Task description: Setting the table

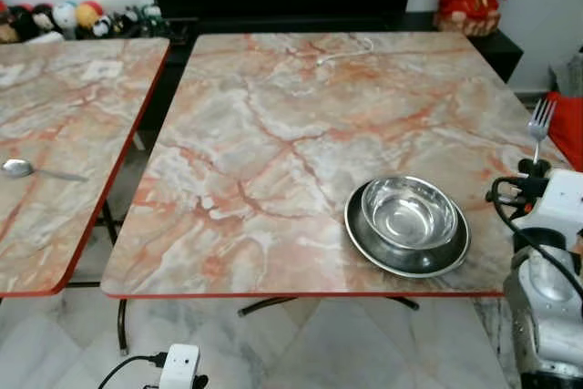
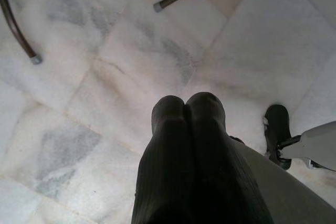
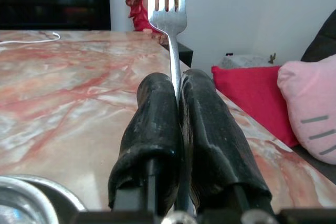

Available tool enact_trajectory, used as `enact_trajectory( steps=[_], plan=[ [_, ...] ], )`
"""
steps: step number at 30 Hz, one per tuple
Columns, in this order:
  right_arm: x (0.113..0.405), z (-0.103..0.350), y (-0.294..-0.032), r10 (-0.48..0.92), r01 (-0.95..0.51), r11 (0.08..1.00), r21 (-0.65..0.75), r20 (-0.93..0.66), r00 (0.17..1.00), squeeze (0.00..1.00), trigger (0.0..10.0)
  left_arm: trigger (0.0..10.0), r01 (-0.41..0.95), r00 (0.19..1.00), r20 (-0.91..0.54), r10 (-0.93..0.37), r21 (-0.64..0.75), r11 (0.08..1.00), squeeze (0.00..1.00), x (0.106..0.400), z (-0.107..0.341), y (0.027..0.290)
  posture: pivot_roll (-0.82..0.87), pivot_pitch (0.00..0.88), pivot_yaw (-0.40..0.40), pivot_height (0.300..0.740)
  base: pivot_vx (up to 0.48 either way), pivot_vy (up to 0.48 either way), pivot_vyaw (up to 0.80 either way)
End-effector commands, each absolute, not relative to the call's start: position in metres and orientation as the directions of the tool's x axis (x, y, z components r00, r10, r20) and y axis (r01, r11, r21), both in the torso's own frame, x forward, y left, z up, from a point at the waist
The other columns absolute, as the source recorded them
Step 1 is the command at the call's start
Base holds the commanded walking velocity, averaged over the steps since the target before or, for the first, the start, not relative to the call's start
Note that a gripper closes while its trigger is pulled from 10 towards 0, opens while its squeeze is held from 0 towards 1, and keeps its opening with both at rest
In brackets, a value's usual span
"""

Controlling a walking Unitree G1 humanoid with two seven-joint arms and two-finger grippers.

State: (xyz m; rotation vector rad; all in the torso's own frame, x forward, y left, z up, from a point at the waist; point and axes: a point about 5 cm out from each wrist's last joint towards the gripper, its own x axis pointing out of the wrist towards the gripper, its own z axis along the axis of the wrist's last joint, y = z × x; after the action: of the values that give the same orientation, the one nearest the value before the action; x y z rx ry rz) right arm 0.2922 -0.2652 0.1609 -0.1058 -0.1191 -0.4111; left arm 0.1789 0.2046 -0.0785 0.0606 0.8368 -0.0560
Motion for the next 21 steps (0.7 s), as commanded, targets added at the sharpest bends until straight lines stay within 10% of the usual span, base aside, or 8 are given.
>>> enact_trajectory(
  steps=[1,21],
  plan=[
    [0.294,0.159,-0.272,-0.410,0.420,0.900,-0.115,0.101,0.906,0.00,10.0,10.0,0.066,0.644,-0.765,-0.015,0.036,0.997,0.00,0.172,-0.081,0.210,-0.05,0.076,0.011,0.740,0.000,0.000,0.00],
    [0.310,0.126,-0.303,-0.347,0.323,0.937,-0.135,-0.251,0.904,0.00,10.0,10.0,0.064,0.651,-0.759,-0.013,0.037,0.997,0.00,0.176,-0.080,0.210,-0.04,0.083,0.024,0.740,0.000,0.000,0.00]
  ],
)
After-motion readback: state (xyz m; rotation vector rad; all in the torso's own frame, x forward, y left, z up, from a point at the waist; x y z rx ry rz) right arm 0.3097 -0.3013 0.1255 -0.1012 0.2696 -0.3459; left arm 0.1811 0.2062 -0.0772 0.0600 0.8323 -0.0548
